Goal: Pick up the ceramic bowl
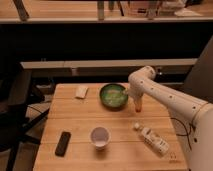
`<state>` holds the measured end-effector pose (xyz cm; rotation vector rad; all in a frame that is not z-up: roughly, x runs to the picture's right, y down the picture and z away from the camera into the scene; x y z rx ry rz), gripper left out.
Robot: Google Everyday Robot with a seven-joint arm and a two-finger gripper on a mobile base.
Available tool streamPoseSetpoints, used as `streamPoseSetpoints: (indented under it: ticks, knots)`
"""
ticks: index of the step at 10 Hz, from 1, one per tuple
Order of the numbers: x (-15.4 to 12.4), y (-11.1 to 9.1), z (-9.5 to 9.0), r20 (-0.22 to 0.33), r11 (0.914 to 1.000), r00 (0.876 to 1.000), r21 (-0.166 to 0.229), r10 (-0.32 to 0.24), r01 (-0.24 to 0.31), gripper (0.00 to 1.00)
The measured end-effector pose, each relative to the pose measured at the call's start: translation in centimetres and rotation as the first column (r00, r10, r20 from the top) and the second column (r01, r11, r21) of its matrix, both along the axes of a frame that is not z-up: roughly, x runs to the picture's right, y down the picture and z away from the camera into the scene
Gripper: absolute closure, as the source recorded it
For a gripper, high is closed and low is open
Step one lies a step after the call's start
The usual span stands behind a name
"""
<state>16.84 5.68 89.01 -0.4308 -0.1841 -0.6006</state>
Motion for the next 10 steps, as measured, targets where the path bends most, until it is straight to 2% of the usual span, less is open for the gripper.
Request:
streamPoseSetpoints:
  ticks: [3,10]
  knots:
    - [-0.7,0.5,0.6,0.009,0.9997,1.0,-0.023,-0.009,0.009,0.2]
    - [-1.6,1.4,1.6,0.033,0.9984,0.999,-0.051,-0.025,0.027,0.2]
